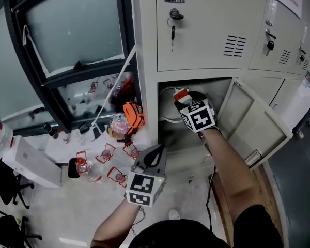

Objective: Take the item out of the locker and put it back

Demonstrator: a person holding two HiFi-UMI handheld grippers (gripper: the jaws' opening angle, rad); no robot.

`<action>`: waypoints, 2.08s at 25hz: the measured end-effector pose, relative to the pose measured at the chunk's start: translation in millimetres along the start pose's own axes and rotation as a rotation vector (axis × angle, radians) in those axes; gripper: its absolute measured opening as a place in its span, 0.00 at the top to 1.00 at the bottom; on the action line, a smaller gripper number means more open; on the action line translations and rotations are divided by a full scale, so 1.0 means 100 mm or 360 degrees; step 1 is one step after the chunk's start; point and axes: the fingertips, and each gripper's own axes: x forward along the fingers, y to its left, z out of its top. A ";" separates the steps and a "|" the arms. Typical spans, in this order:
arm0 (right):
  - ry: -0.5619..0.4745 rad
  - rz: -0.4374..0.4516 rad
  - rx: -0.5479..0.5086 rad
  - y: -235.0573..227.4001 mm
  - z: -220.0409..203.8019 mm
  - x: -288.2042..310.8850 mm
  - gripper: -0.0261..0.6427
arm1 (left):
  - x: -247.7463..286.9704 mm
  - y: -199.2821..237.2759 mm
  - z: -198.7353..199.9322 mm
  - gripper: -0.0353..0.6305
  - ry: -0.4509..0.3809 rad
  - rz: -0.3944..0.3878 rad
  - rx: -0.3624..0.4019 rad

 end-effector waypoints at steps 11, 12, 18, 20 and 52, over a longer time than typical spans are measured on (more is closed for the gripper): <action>-0.0181 -0.0134 -0.0126 0.16 0.18 -0.68 0.56 | -0.28 -0.20 -0.04 0.94 -0.0005 -0.0060 -0.0008; -0.0188 -0.0144 -0.0129 0.18 0.18 -0.75 0.56 | -0.31 -0.22 -0.05 0.94 -0.0004 -0.0065 -0.0009; -0.0201 -0.0190 -0.0132 0.35 0.14 -1.13 0.56 | -0.54 -0.35 -0.09 0.94 0.0008 -0.0114 -0.0020; -0.0204 -0.0205 -0.0120 0.41 0.10 -1.27 0.56 | -0.62 -0.40 -0.13 0.94 0.0023 -0.0137 -0.0021; -0.0298 0.0042 0.0286 1.55 -1.20 -2.95 0.56 | -1.40 -1.46 -0.82 0.94 0.0144 -0.0083 -0.0098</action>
